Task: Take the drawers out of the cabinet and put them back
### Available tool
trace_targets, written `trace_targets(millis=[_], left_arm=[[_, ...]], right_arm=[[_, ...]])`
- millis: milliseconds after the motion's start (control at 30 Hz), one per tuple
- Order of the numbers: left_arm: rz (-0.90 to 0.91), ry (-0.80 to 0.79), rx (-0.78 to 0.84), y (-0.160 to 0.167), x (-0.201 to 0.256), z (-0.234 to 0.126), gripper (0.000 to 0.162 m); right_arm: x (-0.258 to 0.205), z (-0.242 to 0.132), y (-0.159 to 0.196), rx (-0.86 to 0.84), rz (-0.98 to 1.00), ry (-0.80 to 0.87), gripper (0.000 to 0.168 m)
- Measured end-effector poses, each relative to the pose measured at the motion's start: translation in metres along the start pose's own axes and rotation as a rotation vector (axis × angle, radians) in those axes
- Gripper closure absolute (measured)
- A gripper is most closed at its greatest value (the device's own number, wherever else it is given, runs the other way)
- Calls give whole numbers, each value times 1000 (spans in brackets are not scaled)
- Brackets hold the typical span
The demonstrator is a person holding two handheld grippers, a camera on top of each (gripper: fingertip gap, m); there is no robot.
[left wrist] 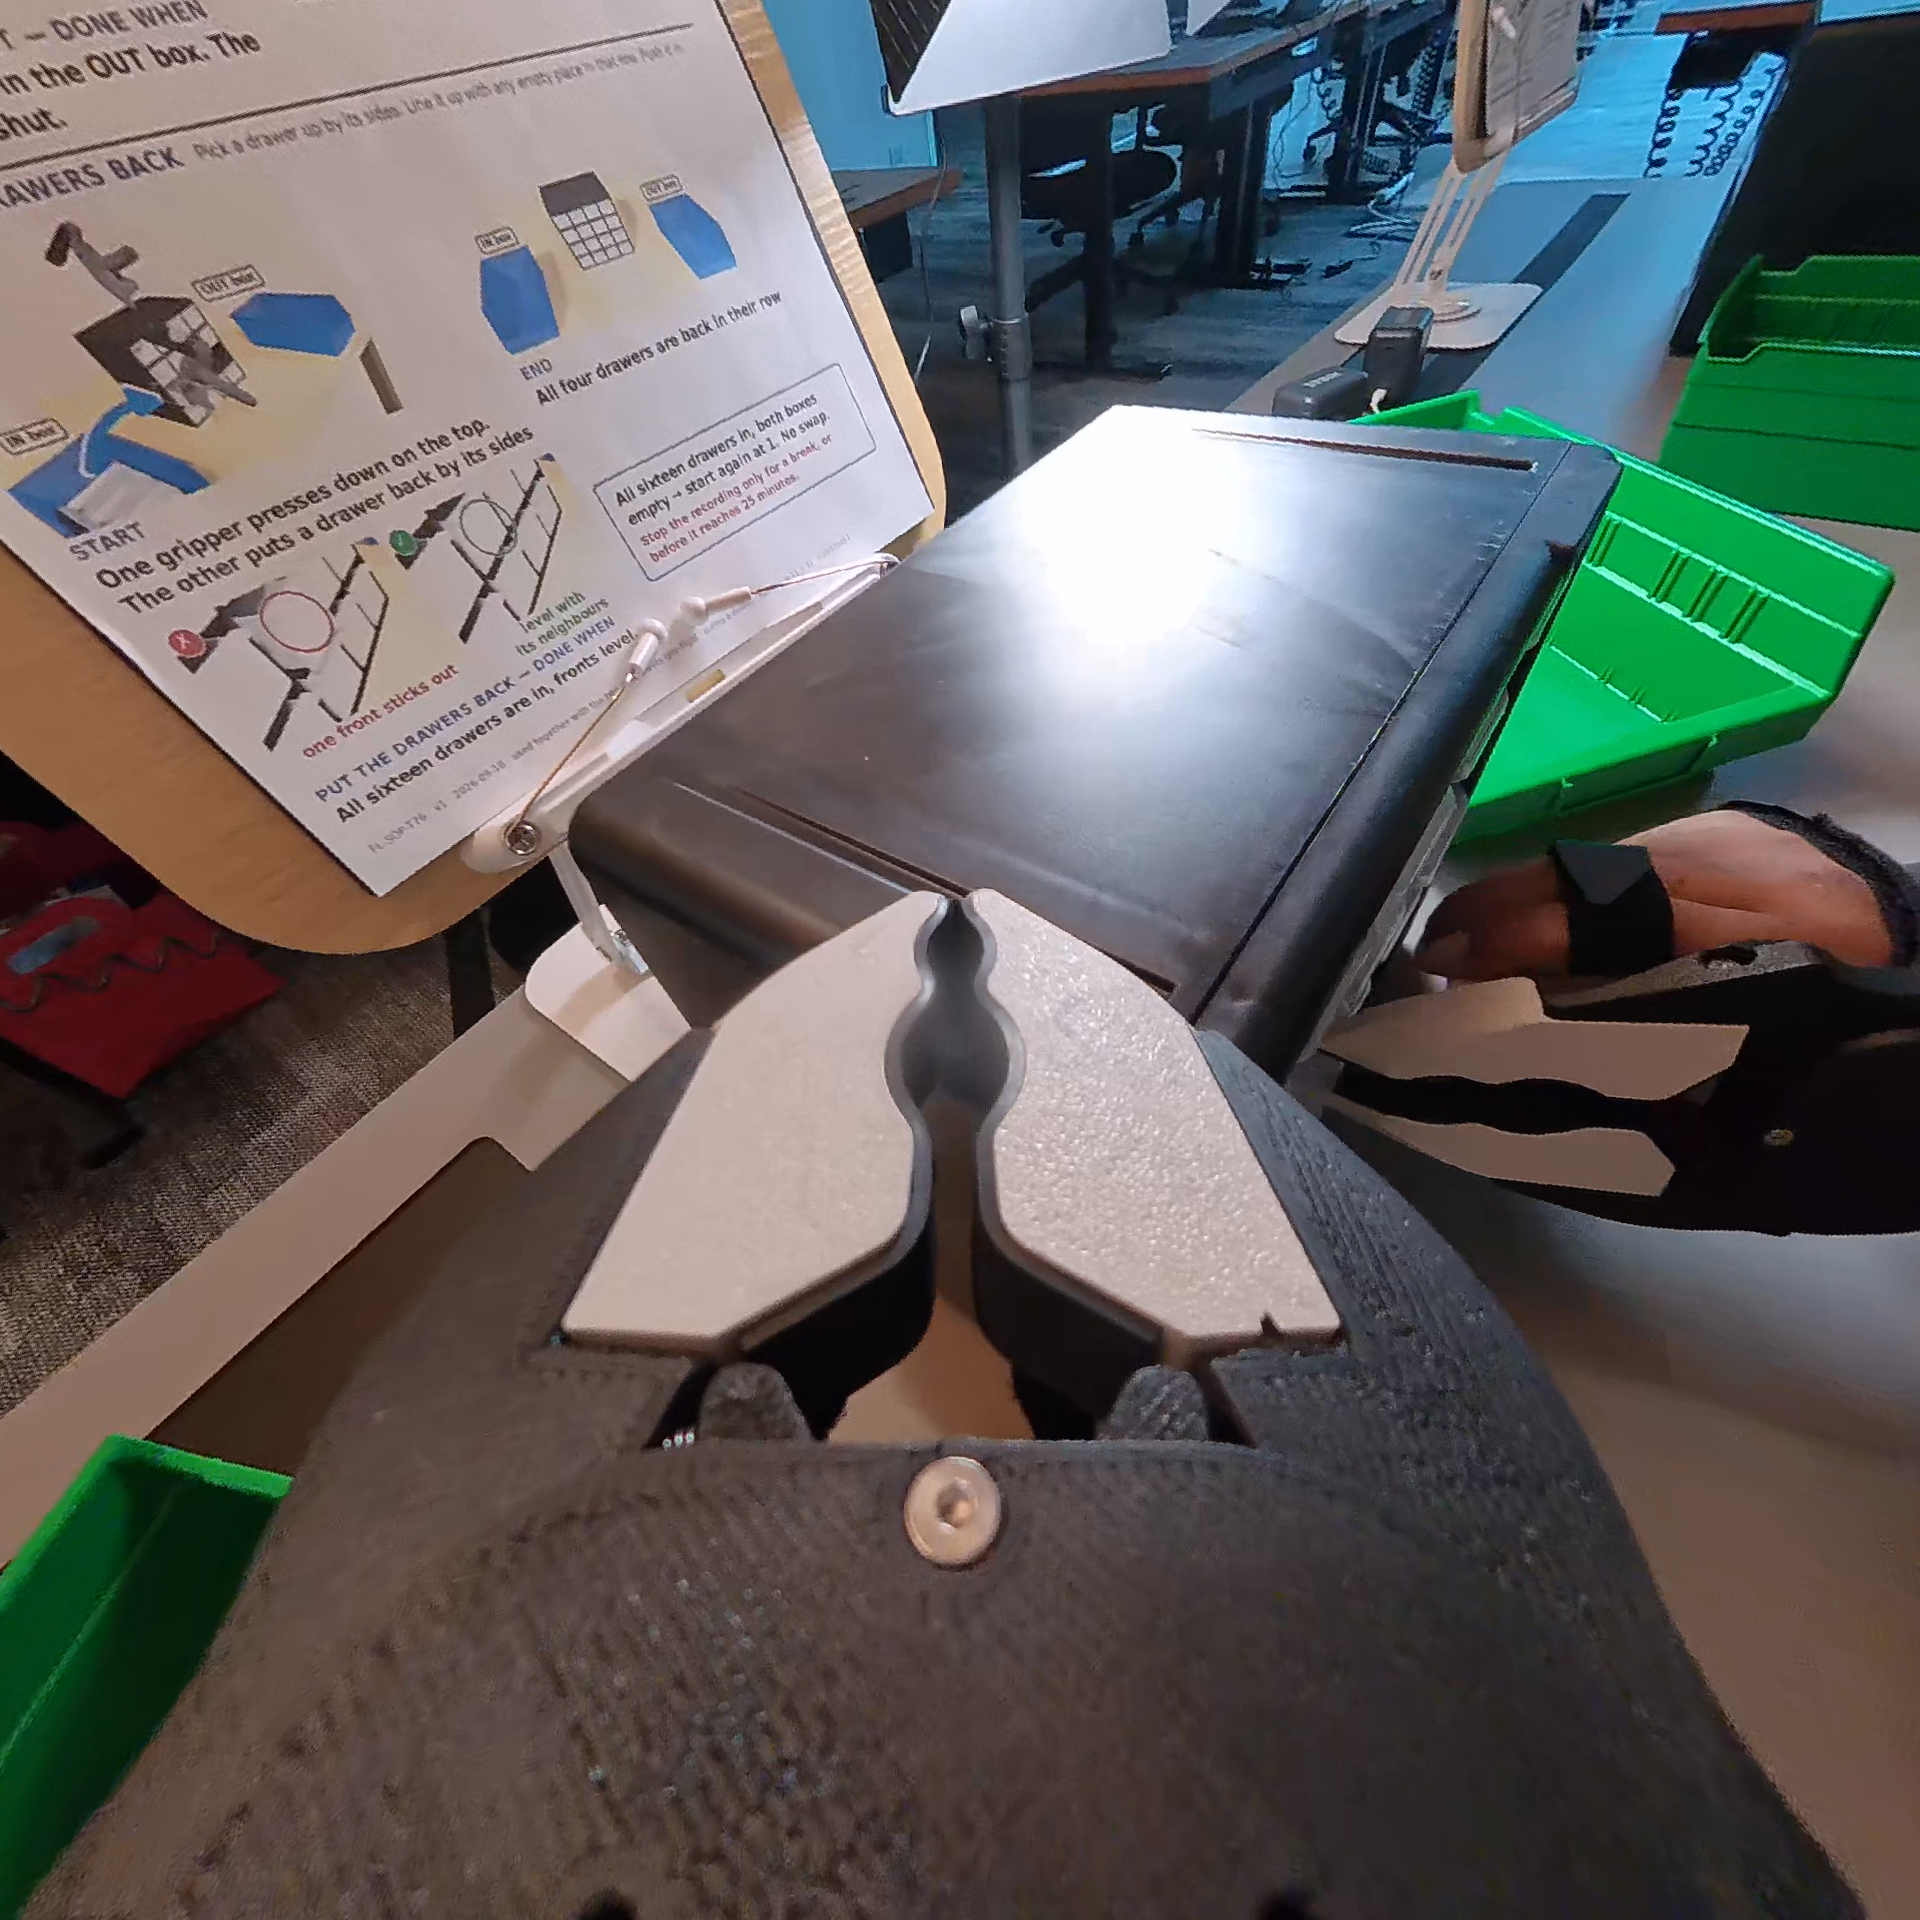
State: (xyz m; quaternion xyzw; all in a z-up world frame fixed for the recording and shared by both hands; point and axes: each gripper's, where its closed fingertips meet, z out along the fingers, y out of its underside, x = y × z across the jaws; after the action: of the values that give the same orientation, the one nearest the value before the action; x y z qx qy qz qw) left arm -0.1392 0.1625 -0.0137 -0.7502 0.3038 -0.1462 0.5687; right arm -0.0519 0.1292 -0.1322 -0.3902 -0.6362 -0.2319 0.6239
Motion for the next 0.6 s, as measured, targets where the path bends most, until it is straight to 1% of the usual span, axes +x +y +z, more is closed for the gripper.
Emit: trace_targets(millis=[33,167,300,367,500,600], left_arm=[[-3,3,-1,0,0,0,162],[-5,6,0,0,0,0,162],[-9,9,5,0,0,0,162],[-9,7,10,0,0,0,162],[-2,-10,11,0,0,-1,162],[-3,-16,11,0,0,-1,162]], right_arm=[[-1,-3,-2,3,14,-19,157],[-5,-29,-9,43,59,-89,156],[-10,-52,-20,118,120,-220,155],[-9,-52,-20,129,157,-281,155],[-4,-40,-18,139,205,-382,145],[-6,-30,-17,131,267,-513,144]])
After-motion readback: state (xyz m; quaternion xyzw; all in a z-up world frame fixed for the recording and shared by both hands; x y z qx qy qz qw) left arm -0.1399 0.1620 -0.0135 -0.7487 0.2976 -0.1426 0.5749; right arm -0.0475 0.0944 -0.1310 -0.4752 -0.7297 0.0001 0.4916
